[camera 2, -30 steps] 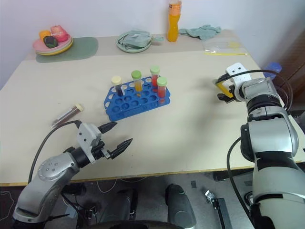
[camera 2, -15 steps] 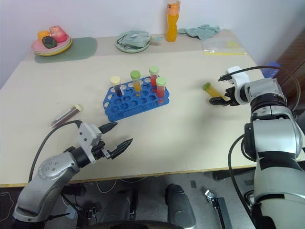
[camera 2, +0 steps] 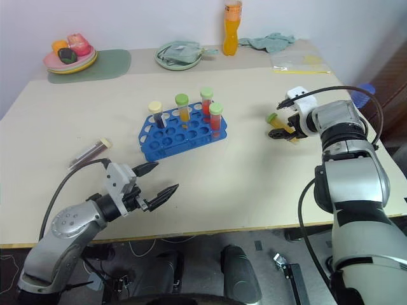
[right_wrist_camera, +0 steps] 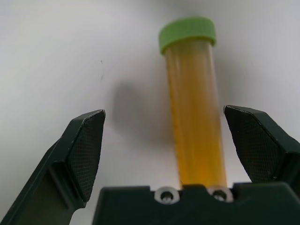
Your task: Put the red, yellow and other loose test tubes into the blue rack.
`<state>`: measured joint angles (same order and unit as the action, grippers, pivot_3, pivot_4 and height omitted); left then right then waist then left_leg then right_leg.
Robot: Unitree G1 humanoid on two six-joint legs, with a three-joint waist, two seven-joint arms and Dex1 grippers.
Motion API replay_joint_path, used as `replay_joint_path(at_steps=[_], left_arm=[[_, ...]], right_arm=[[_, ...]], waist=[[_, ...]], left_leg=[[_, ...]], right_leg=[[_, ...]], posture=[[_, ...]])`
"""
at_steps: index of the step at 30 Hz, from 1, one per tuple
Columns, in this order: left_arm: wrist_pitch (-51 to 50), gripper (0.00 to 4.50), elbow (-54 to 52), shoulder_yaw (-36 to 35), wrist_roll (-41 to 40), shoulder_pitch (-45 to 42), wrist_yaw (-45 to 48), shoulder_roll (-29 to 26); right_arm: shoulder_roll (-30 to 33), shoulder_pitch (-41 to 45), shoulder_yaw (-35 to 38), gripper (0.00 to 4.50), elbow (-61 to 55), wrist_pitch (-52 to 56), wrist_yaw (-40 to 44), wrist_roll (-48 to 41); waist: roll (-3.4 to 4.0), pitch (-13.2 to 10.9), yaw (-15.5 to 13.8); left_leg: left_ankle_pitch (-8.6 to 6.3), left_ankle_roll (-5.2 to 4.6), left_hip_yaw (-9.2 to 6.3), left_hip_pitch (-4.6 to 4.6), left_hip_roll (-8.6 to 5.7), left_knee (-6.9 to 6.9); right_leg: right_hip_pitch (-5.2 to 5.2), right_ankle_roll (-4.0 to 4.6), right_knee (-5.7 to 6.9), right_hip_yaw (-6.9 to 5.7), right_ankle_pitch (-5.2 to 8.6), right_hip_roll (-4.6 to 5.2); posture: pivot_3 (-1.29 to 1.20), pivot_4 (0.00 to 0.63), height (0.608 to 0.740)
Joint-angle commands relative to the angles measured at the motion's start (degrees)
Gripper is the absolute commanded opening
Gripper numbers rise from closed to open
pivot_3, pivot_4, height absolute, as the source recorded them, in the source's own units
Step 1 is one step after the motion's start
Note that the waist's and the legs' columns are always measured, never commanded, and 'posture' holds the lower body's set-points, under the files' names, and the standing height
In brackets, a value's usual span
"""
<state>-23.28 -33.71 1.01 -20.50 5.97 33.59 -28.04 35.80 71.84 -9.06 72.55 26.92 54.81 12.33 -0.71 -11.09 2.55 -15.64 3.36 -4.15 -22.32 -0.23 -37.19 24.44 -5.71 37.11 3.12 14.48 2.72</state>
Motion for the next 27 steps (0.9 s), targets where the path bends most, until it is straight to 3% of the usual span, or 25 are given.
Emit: replay_joint_path(at_steps=[1,4,5,7,11,13,19,23,27], left_arm=[[0.2,4.50,-1.2,0.1,-0.3,-0.3,-0.2,0.1],[0.2,4.50,-1.2,0.0,-0.2,-0.3,-0.5,0.2],[0.2,4.50,-1.2,0.0,-0.2,-0.3,-0.7,0.3],[0.3,4.50,-1.5,-0.3,-0.2,0.2,-0.9,0.3],[0.4,4.50,-2.2,-0.5,-0.2,1.3,-1.6,0.3],[0.8,4.50,-2.0,-0.4,-0.1,1.6,-1.6,0.2],[1.9,4.50,-0.3,0.2,0.3,0.7,-1.0,0.3],[2.8,4.50,0.7,-0.1,0.5,0.5,-0.4,0.2],[3.9,4.50,1.3,-3.3,0.6,2.5,-1.4,-0.2]], right_arm=[[-0.7,2.6,0.2,4.48,0.7,-1.9,-1.3,0.4],[-1.4,3.1,0.0,4.48,1.5,-2.6,-1.2,0.8],[-1.6,3.2,-0.1,4.24,1.7,-2.7,-0.8,1.0],[-1.8,3.2,-0.5,3.60,1.8,-3.0,0.6,1.3],[-1.4,3.0,-2.0,1.63,0.8,-4.5,6.9,2.0],[-1.3,3.0,-2.8,1.63,-0.1,-4.2,11.1,2.1],[-1.7,2.8,-3.3,1.63,-1.5,-2.6,12.8,2.1],[-1.1,0.8,-2.5,1.63,-8.0,-3.6,19.7,-0.7],[1.7,-12.0,3.7,1.63,-36.7,-0.4,30.3,-13.3]], waist=[[0.00,0.0,0.0],[0.00,0.0,0.0],[0.00,0.0,0.0],[0.00,0.0,0.0],[0.00,0.0,0.1],[0.00,0.0,0.1],[0.00,0.0,0.0],[0.01,0.0,0.0],[0.01,0.0,-0.1]], left_leg=[[0.00,0.00,0.00,0.00,0.00,0.00],[0.00,0.00,0.00,0.00,0.00,0.00],[0.00,0.00,0.00,0.00,0.00,0.00],[0.00,0.00,0.00,0.00,0.00,0.00],[0.00,0.00,0.00,0.01,0.00,0.00],[0.00,0.00,-0.01,0.01,0.01,0.01],[0.00,0.00,-0.01,0.02,0.00,0.00],[0.00,0.00,0.00,0.01,0.00,0.00],[0.00,0.00,-0.09,-0.01,0.02,0.01]], right_leg=[[0.00,0.00,0.00,0.00,0.00,0.00],[0.00,0.00,0.01,0.00,0.00,0.00],[0.00,0.00,0.01,0.00,0.00,0.00],[0.00,0.00,0.01,0.00,0.00,0.00],[0.00,0.00,0.01,0.00,0.00,-0.01],[0.00,0.00,0.01,0.00,0.00,-0.01],[0.00,0.00,0.03,0.00,0.00,0.00],[0.00,0.00,0.02,-0.01,0.00,0.00],[0.00,-0.01,0.02,-0.04,0.00,-0.02]], posture=[[0.00,0.150,0.740],[0.00,0.150,0.740],[0.00,0.150,0.740],[0.00,0.150,0.740],[0.00,0.150,0.740],[0.00,0.150,0.740],[0.00,0.150,0.740],[0.00,0.150,0.740],[0.00,0.150,0.740]])
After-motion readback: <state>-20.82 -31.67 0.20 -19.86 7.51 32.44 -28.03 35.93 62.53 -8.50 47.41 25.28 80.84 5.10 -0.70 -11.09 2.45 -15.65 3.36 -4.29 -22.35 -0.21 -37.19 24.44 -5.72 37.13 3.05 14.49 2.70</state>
